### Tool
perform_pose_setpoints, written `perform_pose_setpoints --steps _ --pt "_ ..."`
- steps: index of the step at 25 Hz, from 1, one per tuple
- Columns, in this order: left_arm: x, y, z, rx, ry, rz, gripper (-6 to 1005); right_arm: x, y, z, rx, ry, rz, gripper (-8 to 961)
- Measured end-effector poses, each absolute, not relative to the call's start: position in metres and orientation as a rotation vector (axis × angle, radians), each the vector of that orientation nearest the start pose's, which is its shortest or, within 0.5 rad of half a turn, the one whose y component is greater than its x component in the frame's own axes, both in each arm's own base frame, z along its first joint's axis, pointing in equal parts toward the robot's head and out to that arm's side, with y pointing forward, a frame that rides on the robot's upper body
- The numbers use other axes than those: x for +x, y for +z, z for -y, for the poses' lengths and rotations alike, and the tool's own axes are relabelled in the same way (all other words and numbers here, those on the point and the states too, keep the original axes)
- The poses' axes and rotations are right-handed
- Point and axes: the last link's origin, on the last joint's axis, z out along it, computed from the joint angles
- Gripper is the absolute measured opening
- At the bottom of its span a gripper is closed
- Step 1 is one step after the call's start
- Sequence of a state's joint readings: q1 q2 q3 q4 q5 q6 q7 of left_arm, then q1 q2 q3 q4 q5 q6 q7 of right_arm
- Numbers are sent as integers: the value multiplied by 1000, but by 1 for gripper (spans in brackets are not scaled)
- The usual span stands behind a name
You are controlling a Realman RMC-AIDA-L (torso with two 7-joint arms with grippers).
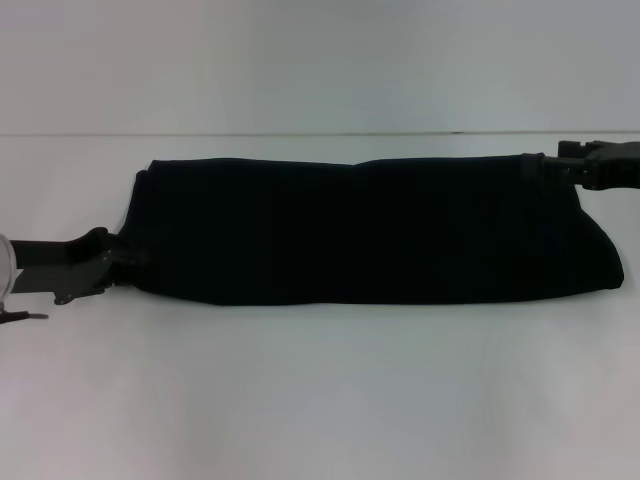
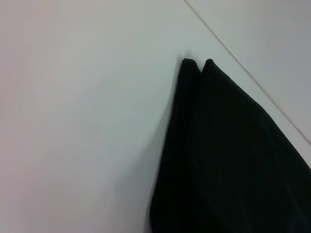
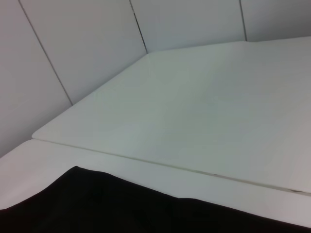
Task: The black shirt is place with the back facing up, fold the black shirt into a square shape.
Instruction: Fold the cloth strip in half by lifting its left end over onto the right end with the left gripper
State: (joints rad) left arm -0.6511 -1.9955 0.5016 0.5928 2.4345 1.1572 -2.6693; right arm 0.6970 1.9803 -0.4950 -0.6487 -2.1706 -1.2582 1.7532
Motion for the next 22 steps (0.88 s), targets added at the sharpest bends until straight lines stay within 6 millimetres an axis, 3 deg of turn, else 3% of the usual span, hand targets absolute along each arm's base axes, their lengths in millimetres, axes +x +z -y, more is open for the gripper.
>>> perform_pose_setpoints --steps 12,15,22 --pt "-330 36 -383 2233 648 -2738 252 274 64 -414 -2319 539 -987 832" --pt "-333 36 -381 2237 644 -2739 32 274 63 -413 -2318 539 -989 832" --pt "-345 44 -370 2301 771 -2677 26 274 59 -412 -2314 551 -999 832"
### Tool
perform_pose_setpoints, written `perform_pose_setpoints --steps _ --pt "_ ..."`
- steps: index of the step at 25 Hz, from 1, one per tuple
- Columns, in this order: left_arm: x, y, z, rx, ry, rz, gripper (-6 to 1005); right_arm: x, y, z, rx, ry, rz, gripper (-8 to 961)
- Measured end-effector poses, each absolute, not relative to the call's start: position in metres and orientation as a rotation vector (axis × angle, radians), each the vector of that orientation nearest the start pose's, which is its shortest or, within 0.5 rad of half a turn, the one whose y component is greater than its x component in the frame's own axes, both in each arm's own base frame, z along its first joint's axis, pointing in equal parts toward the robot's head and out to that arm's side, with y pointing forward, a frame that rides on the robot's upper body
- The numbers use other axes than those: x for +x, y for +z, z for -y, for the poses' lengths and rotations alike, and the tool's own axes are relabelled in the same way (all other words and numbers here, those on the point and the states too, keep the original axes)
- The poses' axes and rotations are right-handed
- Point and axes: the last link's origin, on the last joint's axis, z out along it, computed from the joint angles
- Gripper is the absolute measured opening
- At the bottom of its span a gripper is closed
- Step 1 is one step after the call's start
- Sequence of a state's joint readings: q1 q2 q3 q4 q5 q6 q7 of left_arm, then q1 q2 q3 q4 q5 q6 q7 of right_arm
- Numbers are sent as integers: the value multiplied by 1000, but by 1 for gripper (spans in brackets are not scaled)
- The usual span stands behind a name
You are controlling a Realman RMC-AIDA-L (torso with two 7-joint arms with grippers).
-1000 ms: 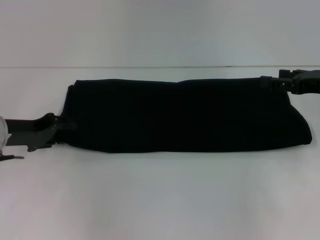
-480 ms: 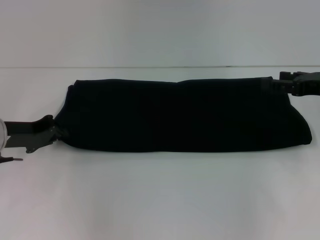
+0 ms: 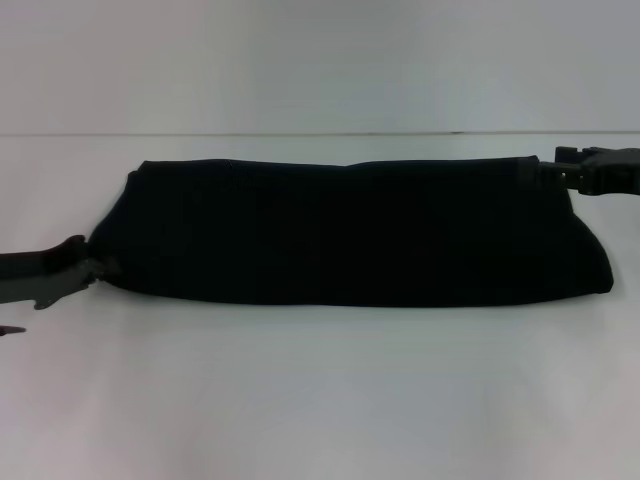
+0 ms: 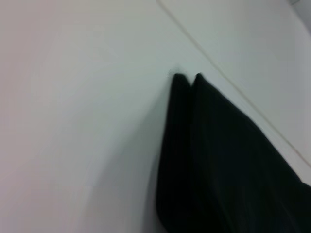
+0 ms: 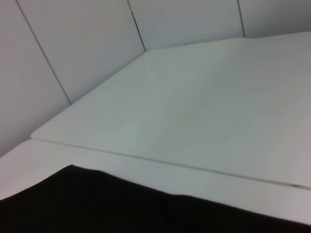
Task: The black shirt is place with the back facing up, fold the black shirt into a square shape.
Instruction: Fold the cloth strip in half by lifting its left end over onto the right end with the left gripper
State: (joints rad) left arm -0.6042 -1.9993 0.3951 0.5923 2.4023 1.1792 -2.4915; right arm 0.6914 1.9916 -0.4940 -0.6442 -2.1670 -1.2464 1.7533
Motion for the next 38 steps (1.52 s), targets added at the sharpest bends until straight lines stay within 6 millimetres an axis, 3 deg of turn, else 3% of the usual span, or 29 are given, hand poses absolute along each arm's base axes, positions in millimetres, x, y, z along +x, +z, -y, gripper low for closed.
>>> perform_pose_setpoints --steps 8,17,19,24,30,33,34,38 --pt "-368 68 -351 2521 758 -2620 31 262 54 -418 -2272 662 -1017 833" --pt "-407 124 -313 2626 680 -2788 36 251 45 -430 -2206 698 -1056 833" --pt "-410 136 -306 2634 667 -2803 38 250 44 -432 -2205 699 -1055 833" --pt "-399 144 -310 2670 665 -2714 41 249 45 -433 -2199 698 -1052 834" --pt "-353 126 -351 2735 659 -2427 44 263 49 -429 -2163 672 -1065 834" --pt "-301 99 -383 2755 681 -2145 46 273 51 -424 -2152 651 -1062 833" --pt "-275 84 -394 2758 683 -2012 47 277 53 -422 -2143 643 -1063 833" --pt "-194 28 -412 2752 653 -1658 49 295 68 -414 -2094 638 -1074 832"
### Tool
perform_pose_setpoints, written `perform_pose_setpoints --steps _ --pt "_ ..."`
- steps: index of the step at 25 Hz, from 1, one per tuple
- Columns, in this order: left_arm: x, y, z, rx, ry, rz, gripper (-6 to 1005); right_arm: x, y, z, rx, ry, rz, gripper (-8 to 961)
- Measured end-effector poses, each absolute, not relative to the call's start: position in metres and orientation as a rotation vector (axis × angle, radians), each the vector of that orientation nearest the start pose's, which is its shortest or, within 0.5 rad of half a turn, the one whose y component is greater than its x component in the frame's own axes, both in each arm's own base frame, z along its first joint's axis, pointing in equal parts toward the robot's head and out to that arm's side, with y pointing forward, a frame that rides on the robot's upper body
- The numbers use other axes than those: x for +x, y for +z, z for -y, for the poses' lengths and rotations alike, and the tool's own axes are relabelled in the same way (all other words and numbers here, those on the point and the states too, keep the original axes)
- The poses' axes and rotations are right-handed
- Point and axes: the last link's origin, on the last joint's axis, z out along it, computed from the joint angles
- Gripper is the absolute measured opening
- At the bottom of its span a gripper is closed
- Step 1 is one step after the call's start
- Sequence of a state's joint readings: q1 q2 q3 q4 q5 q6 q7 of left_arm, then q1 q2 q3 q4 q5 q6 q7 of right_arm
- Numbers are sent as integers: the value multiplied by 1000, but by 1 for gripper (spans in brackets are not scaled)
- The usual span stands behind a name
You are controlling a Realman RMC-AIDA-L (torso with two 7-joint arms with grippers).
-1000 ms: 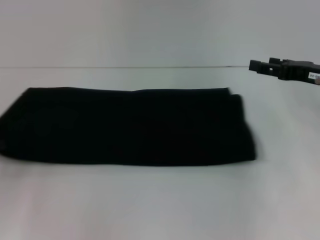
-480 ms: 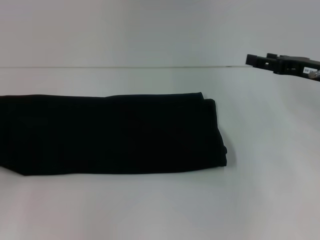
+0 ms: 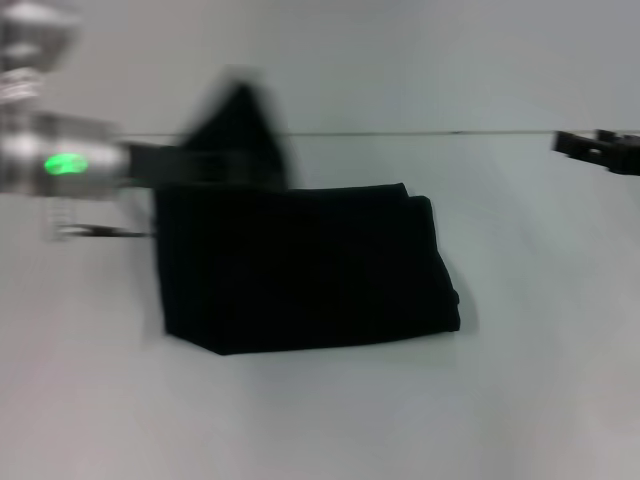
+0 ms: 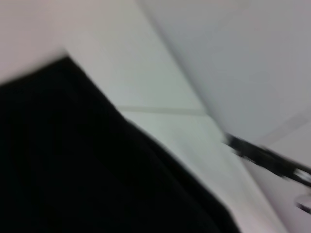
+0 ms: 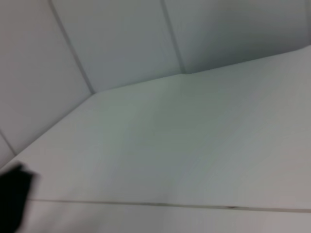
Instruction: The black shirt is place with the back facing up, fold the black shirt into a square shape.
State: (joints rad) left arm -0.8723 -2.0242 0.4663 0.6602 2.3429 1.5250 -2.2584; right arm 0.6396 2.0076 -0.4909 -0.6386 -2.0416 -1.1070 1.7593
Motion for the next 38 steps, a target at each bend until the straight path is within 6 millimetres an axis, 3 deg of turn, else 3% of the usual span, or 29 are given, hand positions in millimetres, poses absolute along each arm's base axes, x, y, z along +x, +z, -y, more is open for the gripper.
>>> perform_pose_setpoints --steps 3,5,9,13,15,19,20,24,31,35,38 --pt "-149 -17 -411 -2661 -565 1453 51 307 82 -408 -2057 647 -1082 833" --pt "-140 -44 -409 -2662 -542 1459 52 313 88 -404 -2045 648 -1086 833" --pt "-155 -93 -398 -2542 -624 1631 54 320 95 -400 -2039 637 -1085 833" --pt "-168 -112 -377 -2494 -816 1672 57 322 97 -398 -2049 622 -1075 834" --pt "-165 -112 -372 -2506 -899 1670 58 321 97 -399 -2052 619 -1074 833" --pt "-150 -105 -362 -2606 -1048 1623 227 320 95 -400 -2062 615 -1103 832" --pt "-138 -98 -357 -2682 -1155 1560 269 319 94 -400 -2065 617 -1117 833" --pt "-133 -81 -358 -2713 -1271 1442 427 311 91 -402 -2108 616 -1185 832" --pt "-187 -30 -393 -2465 -1107 1301 744 293 76 -403 -2197 602 -1346 825" --pt "-206 -4 -400 -2412 -1050 1179 812 285 60 -405 -2236 585 -1443 824" --pt "-213 12 -397 -2445 -996 967 862 280 43 -408 -2257 558 -1509 824"
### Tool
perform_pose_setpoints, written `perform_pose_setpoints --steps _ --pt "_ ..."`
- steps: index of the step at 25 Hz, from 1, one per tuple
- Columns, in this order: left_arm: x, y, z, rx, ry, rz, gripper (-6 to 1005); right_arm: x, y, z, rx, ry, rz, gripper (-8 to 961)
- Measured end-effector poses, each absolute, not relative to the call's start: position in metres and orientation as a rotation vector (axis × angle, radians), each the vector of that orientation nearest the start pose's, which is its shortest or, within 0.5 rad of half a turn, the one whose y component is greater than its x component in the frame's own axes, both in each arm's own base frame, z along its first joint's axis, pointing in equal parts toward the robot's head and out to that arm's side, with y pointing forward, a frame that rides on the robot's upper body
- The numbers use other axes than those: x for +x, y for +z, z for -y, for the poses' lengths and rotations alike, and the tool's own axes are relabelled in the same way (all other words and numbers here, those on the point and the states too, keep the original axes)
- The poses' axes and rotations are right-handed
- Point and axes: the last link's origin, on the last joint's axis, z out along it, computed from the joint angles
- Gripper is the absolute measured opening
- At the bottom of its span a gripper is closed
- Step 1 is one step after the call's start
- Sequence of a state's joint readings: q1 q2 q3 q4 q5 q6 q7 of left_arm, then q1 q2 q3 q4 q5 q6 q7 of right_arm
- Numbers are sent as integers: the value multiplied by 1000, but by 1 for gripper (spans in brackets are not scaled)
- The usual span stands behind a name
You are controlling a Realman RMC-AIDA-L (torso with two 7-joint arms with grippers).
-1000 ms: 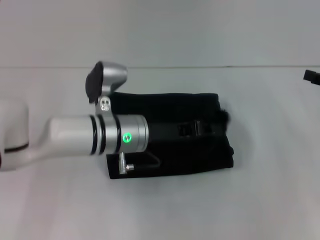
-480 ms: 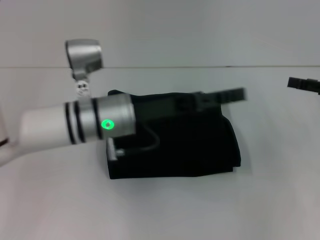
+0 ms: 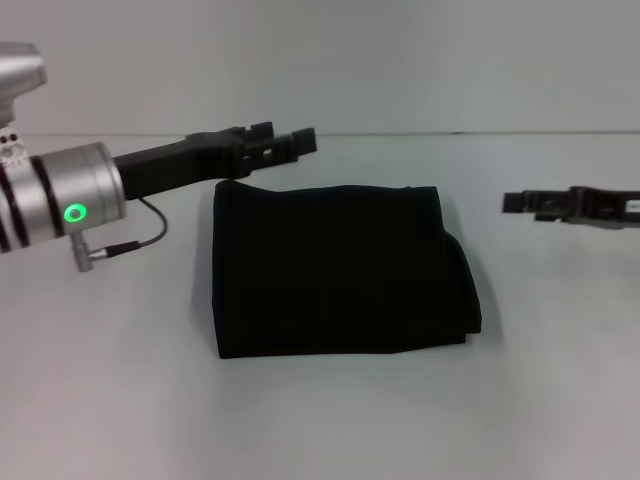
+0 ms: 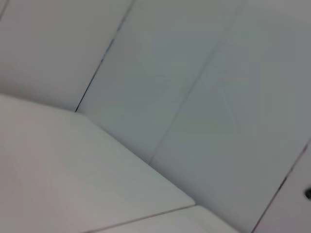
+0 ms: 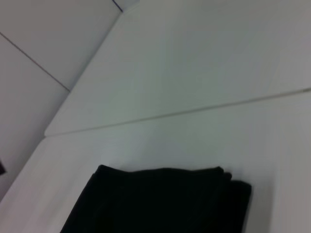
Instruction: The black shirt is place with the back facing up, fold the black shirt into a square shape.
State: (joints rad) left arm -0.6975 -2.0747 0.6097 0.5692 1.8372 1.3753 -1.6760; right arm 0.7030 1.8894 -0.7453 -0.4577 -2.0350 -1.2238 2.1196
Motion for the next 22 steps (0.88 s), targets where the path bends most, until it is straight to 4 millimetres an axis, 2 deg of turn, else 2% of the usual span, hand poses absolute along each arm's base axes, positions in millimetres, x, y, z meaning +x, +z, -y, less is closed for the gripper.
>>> perform_pose_setpoints --steps 4,12,17,22 --pt "-219 16 -388 -2517 -882 663 930 269 18 -412 -2268 529 -1556 816" --pt "-228 8 -379 -2586 -681 299 936 247 -10 -418 -2264 529 -1614 784" --pt "-229 0 -376 -2607 -623 199 936 245 -15 -420 -2229 534 -1660 764" --pt "-232 -1 -376 -2594 -599 177 936 245 -16 -420 -2212 530 -1693 744"
